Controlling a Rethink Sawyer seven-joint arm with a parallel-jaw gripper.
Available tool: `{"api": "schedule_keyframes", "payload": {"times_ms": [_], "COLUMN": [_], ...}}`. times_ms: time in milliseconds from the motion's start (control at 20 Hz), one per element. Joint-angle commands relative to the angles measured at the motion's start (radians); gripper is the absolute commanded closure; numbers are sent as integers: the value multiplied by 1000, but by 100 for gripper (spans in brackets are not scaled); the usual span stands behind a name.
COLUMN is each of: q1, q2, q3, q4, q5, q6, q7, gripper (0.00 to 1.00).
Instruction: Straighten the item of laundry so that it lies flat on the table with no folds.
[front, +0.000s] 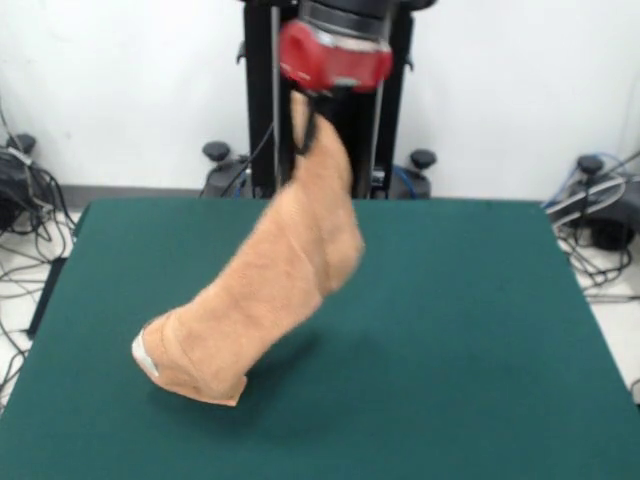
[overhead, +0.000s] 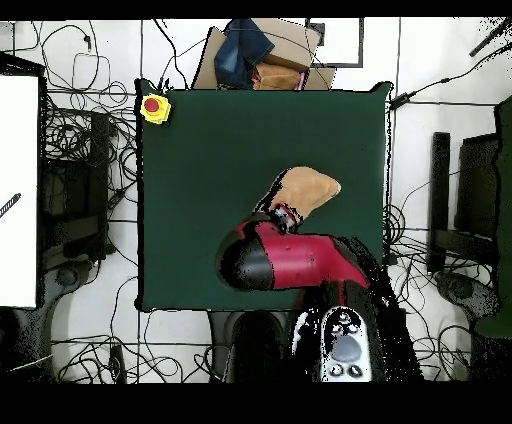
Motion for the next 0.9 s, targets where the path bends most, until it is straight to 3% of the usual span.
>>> {"api": "schedule_keyframes", "payload": {"times_ms": [50,500,900], "q1": [122,234,328], "q2": [128,192,245], "q3": [-25,-67,-177], "q4": [-26,11,55], "q5": [90,226,326], "q6": [-120,-180,-80], "q7": [337,385,369], "gripper": [100,100,100]}}
